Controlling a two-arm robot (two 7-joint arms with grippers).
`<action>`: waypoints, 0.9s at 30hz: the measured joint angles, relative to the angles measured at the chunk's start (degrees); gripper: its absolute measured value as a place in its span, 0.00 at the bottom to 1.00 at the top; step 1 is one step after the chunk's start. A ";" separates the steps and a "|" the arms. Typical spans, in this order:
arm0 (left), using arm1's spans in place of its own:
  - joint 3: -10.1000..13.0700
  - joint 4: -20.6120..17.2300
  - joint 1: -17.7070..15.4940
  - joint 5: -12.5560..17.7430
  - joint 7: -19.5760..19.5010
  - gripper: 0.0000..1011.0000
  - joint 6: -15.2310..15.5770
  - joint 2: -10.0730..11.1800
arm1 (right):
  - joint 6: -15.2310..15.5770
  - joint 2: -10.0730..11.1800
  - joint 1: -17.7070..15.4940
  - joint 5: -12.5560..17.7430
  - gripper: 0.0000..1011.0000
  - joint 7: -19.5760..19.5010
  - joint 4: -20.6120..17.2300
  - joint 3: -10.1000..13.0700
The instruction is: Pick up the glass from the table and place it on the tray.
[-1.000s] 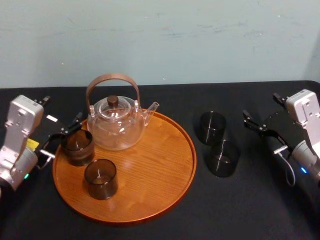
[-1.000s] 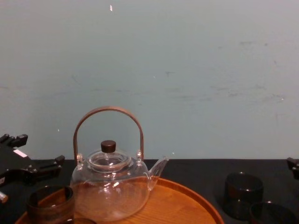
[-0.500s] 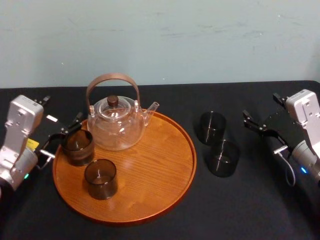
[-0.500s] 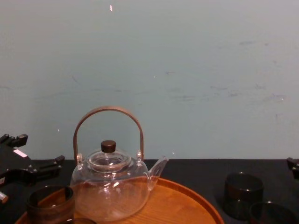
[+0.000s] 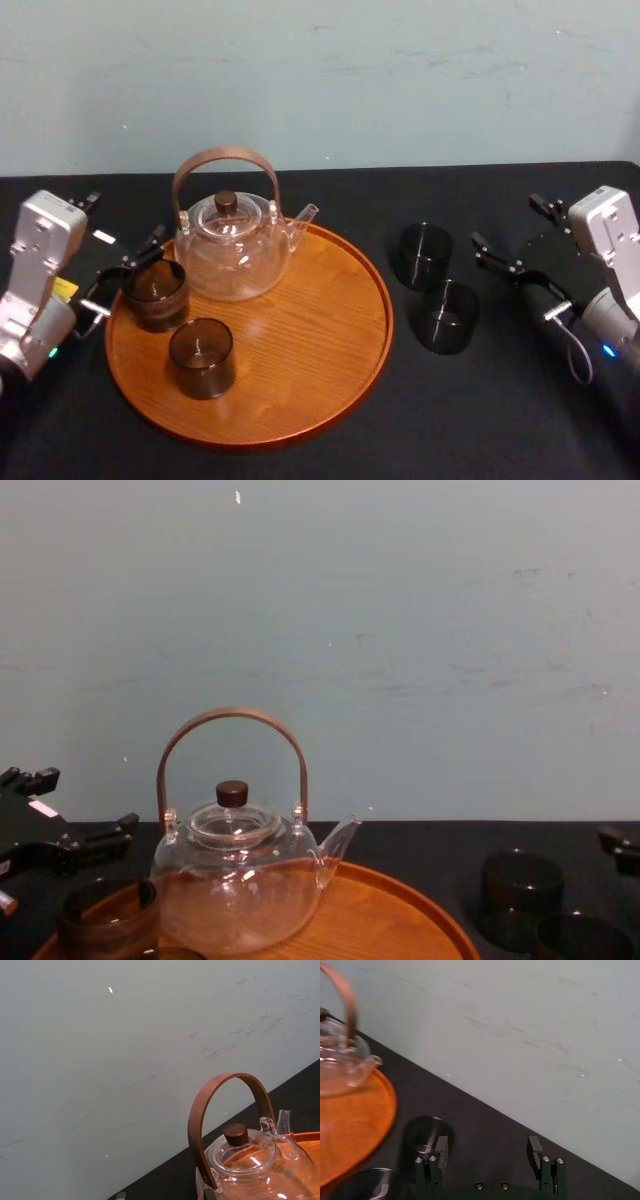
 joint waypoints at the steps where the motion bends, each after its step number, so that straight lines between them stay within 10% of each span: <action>1: 0.00 0.00 0.00 0.00 0.00 0.99 0.00 0.00 | 0.18 0.43 -0.86 0.45 0.99 0.74 -1.36 0.28; 15: 0.00 0.00 0.00 0.00 0.00 0.99 0.00 0.00 | 0.55 3.13 -10.18 3.51 0.99 5.55 -12.83 2.15; 27: 0.00 0.00 0.00 0.00 0.00 0.99 0.00 0.00 | 0.48 2.51 -14.27 4.53 0.99 7.62 -15.30 3.27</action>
